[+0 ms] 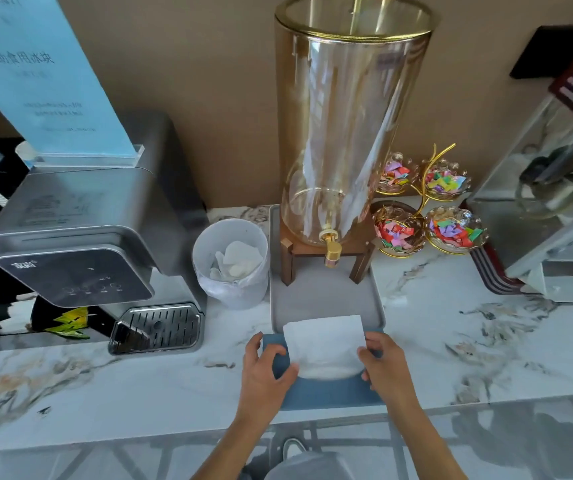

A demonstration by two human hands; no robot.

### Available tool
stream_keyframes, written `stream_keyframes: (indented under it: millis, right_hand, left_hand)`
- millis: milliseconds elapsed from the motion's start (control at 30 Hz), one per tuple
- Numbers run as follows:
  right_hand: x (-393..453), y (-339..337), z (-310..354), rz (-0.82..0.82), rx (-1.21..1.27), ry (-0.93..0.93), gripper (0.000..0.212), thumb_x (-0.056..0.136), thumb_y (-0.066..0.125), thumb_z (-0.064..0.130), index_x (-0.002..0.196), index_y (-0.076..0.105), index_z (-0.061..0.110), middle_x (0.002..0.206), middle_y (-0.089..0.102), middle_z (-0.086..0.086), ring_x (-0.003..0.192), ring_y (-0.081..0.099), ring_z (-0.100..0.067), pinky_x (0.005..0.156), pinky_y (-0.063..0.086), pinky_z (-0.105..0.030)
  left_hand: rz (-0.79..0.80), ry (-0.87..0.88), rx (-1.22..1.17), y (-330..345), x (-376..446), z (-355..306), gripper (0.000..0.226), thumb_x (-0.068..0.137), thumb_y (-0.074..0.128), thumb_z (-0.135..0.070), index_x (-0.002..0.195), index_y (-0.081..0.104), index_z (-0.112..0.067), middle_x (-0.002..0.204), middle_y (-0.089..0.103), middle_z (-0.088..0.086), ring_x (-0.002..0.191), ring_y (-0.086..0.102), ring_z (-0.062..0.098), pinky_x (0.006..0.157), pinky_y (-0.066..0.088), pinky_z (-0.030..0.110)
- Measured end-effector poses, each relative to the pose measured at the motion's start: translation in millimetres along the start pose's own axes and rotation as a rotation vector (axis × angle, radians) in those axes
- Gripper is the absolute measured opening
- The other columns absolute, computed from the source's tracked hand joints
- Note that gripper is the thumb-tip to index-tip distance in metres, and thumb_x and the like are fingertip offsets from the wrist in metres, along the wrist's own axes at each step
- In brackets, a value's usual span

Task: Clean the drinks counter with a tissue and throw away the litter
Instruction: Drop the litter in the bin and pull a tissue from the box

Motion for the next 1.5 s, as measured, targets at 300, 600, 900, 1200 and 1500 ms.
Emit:
stream_keyframes:
  millis: [300, 600, 900, 1200, 1500]
  right_hand:
    - [-1.8, 1.0, -0.5, -0.066, -0.125, -0.035, 0.018, 0.084, 0.067, 0.002, 0.094, 0.064, 0.017, 0.072, 0.071, 0.000, 0.070, 0.064, -0.020, 0.057, 0.043, -0.019]
    - [-13.2, -25.6, 48.8, 0.000, 0.194, -0.302, 0.029, 0.093, 0.061, -0.002, 0.115, 0.060, 0.016, 0.076, 0.057, -0.005, 0.065, 0.056, 0.002, 0.066, 0.046, -0.009]
    - [-34.2, 7.3, 97.1, 0.245, 0.231, -0.393, 0.018, 0.094, 0.063, 0.014, 0.094, 0.073, 0.030, 0.078, 0.065, -0.006, 0.067, 0.056, -0.008, 0.059, 0.045, -0.019]
    - [-56.7, 106.4, 122.2, 0.639, 0.121, -0.415, 0.021, 0.081, 0.077, 0.009, 0.091, 0.078, 0.027, 0.062, 0.026, 0.003, 0.058, 0.028, -0.013, 0.052, 0.028, -0.019]
    - [-109.0, 232.5, 157.2, 0.843, -0.051, -0.517, 0.025, 0.085, 0.073, 0.010, 0.095, 0.075, 0.033, 0.053, 0.026, 0.014, 0.052, 0.028, -0.011, 0.057, 0.035, -0.028]
  left_hand:
    - [-0.043, 0.035, 0.027, -2.8, 3.6, -10.0, 0.014, 0.087, 0.069, -0.008, 0.075, 0.062, -0.006, 0.150, 0.032, 0.008, 0.128, 0.031, 0.008, 0.096, 0.028, 0.021]
    - [-0.052, -0.083, -0.410, -48.3, -0.5, -46.8, 0.025, 0.092, 0.061, -0.014, 0.068, 0.056, -0.019, 0.067, 0.057, -0.011, 0.064, 0.050, 0.007, 0.061, 0.041, 0.014]
    - [-0.320, -0.185, -0.510, -100.5, -27.8, -34.1, 0.014, 0.092, 0.065, -0.020, 0.078, 0.063, -0.021, 0.057, 0.041, 0.003, 0.051, 0.035, 0.011, 0.043, 0.031, 0.020]
    - [-0.561, -0.284, -0.519, -163.3, -87.6, 17.1, 0.016, 0.096, 0.057, -0.015, 0.096, 0.062, -0.030, 0.058, 0.046, 0.005, 0.054, 0.038, 0.017, 0.051, 0.036, 0.028]
    - [-0.710, -0.385, -0.494, -236.8, -149.5, 94.3, 0.030, 0.082, 0.076, -0.003, 0.089, 0.076, -0.032, 0.058, 0.036, -0.007, 0.054, 0.036, 0.008, 0.054, 0.031, 0.026]
Point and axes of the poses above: each hand's wrist, its own x-axis towards the middle knuckle, its own y-axis out of the palm, z = x × y, the point moved 3 cm from there along x, towards the middle knuckle
